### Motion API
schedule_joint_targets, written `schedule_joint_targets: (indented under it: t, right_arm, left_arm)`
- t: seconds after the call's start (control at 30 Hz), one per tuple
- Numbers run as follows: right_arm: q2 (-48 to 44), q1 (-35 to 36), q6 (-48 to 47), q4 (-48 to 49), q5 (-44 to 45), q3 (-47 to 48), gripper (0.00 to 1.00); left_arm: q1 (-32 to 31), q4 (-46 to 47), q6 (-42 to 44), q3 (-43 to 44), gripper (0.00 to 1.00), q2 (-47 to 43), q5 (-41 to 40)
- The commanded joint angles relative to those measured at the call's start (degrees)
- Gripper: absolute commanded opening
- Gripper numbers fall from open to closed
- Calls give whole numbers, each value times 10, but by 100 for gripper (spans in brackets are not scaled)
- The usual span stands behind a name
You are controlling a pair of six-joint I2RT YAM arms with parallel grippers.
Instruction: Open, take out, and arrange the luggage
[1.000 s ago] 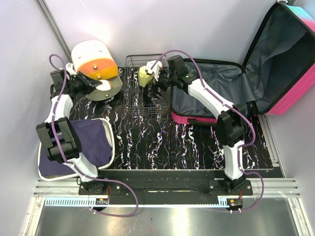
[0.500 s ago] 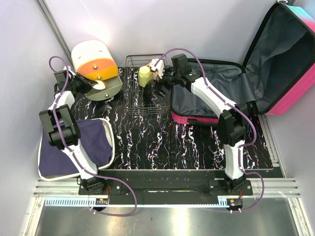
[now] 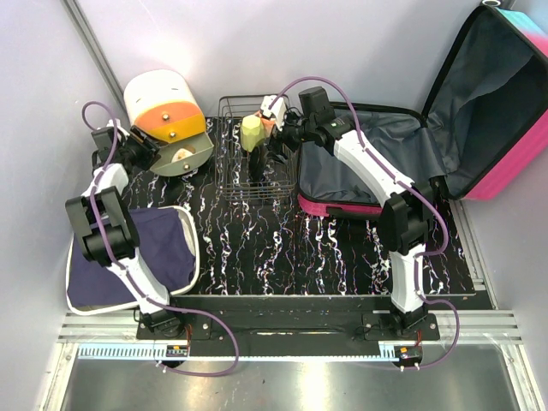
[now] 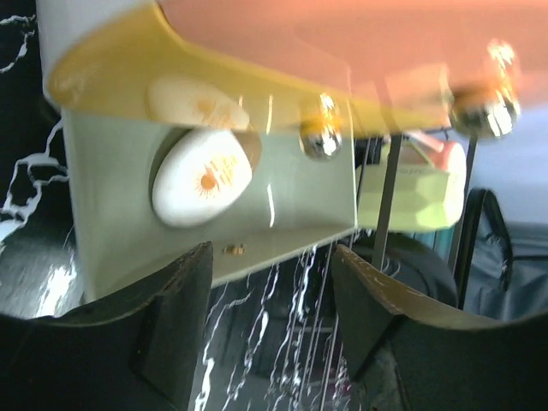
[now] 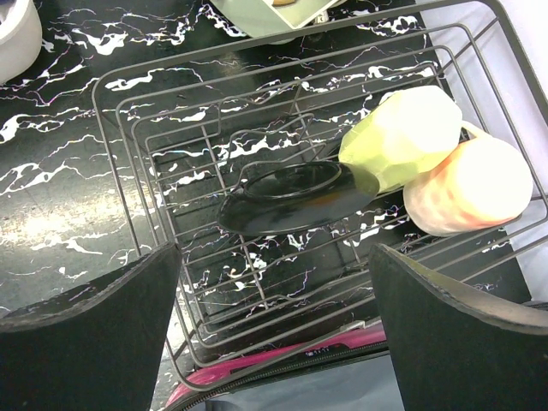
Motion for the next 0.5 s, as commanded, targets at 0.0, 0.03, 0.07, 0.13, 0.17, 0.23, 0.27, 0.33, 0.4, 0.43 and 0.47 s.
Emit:
schedule_joint_targets:
  t: [0.0,0.03,0.07,0.13,0.17,0.23,0.27,0.33,0.4,0.43,0.47]
  right_arm:
    - [-3,-4,-5,0,0,15,99]
    - [-4,-3,-5,0,-1,12,99]
    - [-7,-4,-6,0,-1,8,99]
    - [-11,-5,-6,2,-1,2,99]
    - [-14,-5,-6,2,-2,-4,99]
    - [-18,-5,-7,4,-1,-11,99]
    - [-19,-6,-7,4,-1,-15,99]
    - [-22,-6,-6,4,0,-17,99]
    - [-25,-6,-5,4,3,-20,99]
    - [-27,-6,-5,5,4,-23,99]
    - [-29,-6,-4,7,6,-27,99]
  left_arm:
    - [5,0,108,-52,58,-112,3]
    - [-1,-26,139,-65,56,-134,0]
    - [-6,-42,172,-69,53,-143,-4]
    - [-26,-104,269,-66,40,-153,-1]
    - [-34,-127,297,-61,36,-152,-4]
    - [-61,-186,370,-49,24,-144,-18]
    - [-72,-195,389,-47,21,-143,-32]
    - [-104,-214,461,-42,13,-134,-61]
    - [-126,-216,530,-35,10,-129,-108]
    - [-149,-218,556,-31,9,-117,-127]
    - [-160,-219,578,-25,8,-111,-147]
